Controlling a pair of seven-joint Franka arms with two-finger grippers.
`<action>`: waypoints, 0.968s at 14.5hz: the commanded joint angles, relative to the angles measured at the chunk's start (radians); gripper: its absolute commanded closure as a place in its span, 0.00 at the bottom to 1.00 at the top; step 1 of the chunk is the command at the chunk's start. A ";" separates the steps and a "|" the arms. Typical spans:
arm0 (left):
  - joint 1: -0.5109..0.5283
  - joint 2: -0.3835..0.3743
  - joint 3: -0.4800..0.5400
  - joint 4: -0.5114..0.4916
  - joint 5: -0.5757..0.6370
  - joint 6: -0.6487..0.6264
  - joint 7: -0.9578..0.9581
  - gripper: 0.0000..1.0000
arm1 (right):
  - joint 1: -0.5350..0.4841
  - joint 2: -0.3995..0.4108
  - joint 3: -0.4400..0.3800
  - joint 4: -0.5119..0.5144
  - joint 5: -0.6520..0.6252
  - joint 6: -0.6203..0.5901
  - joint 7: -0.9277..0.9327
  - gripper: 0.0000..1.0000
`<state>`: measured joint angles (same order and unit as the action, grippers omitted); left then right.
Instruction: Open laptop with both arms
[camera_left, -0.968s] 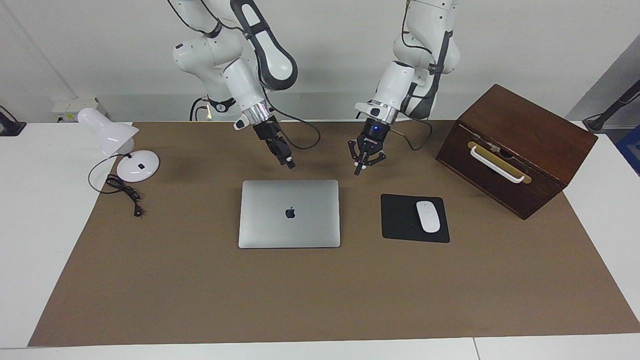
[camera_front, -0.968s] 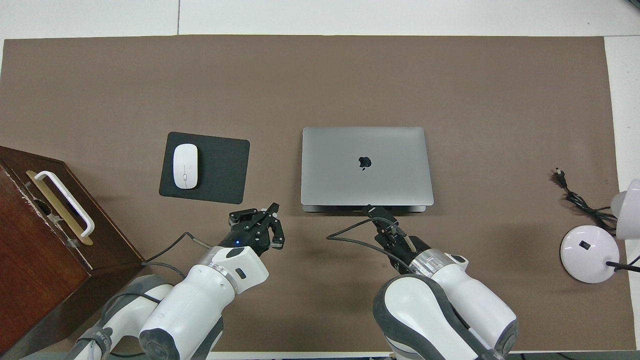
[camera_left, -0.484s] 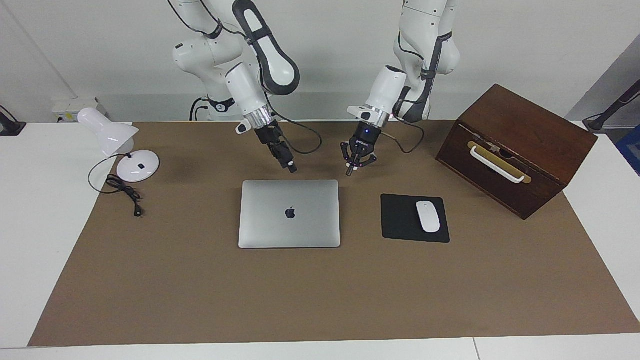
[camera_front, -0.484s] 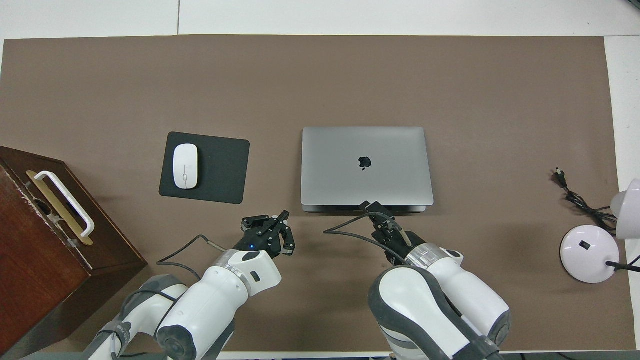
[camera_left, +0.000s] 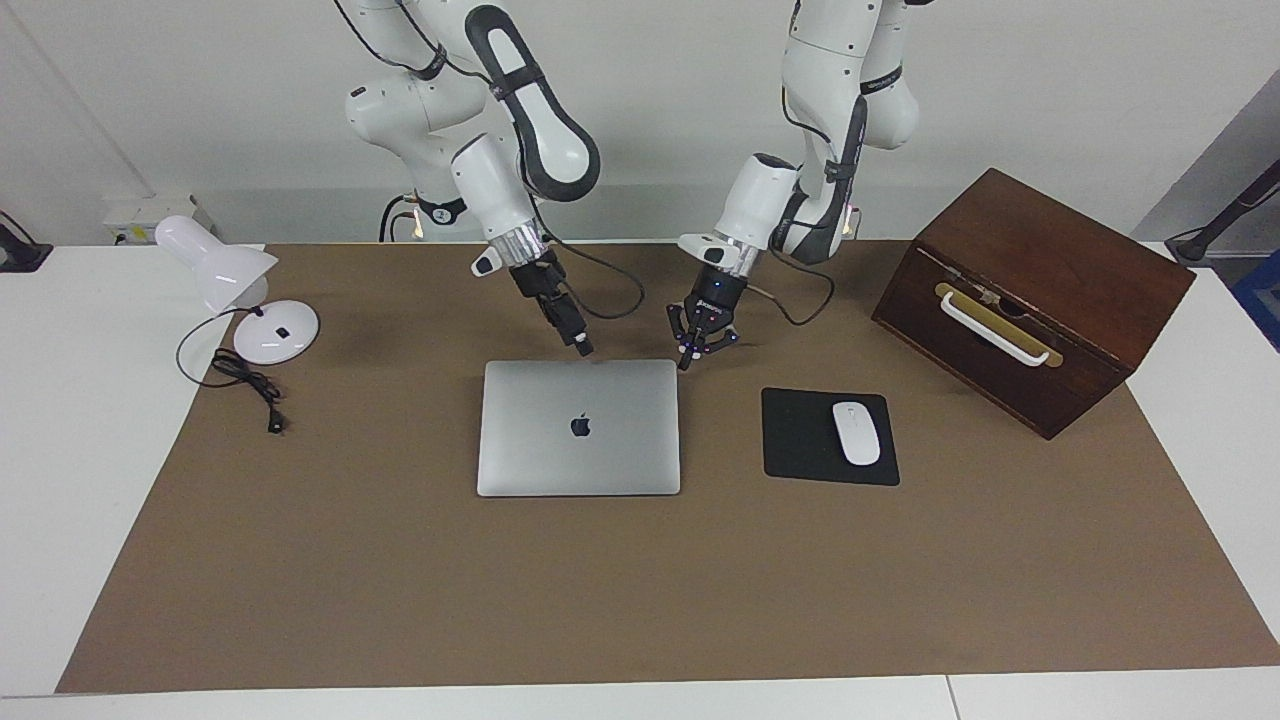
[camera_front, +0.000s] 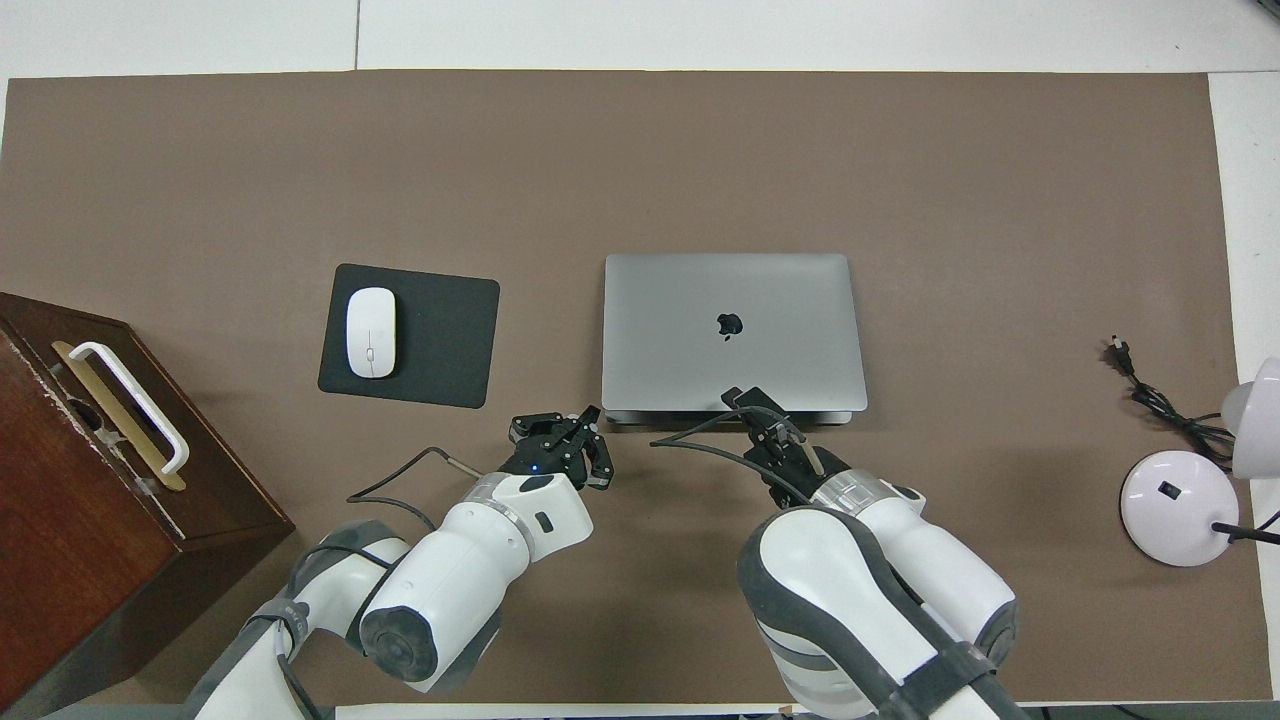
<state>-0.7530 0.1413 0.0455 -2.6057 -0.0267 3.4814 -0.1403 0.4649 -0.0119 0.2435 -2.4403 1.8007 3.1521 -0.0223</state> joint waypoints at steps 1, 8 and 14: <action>-0.020 0.041 0.016 0.042 -0.009 0.022 0.002 1.00 | -0.028 0.030 0.005 0.038 0.017 0.013 -0.036 0.00; -0.022 0.107 0.016 0.099 -0.009 0.022 0.004 1.00 | -0.043 0.072 0.005 0.087 0.012 0.013 -0.042 0.00; -0.032 0.138 0.017 0.127 -0.010 0.022 0.005 1.00 | -0.045 0.115 0.004 0.142 0.012 0.013 -0.042 0.00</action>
<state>-0.7598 0.2491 0.0455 -2.5033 -0.0267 3.4818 -0.1402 0.4357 0.0777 0.2421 -2.3312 1.8007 3.1521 -0.0247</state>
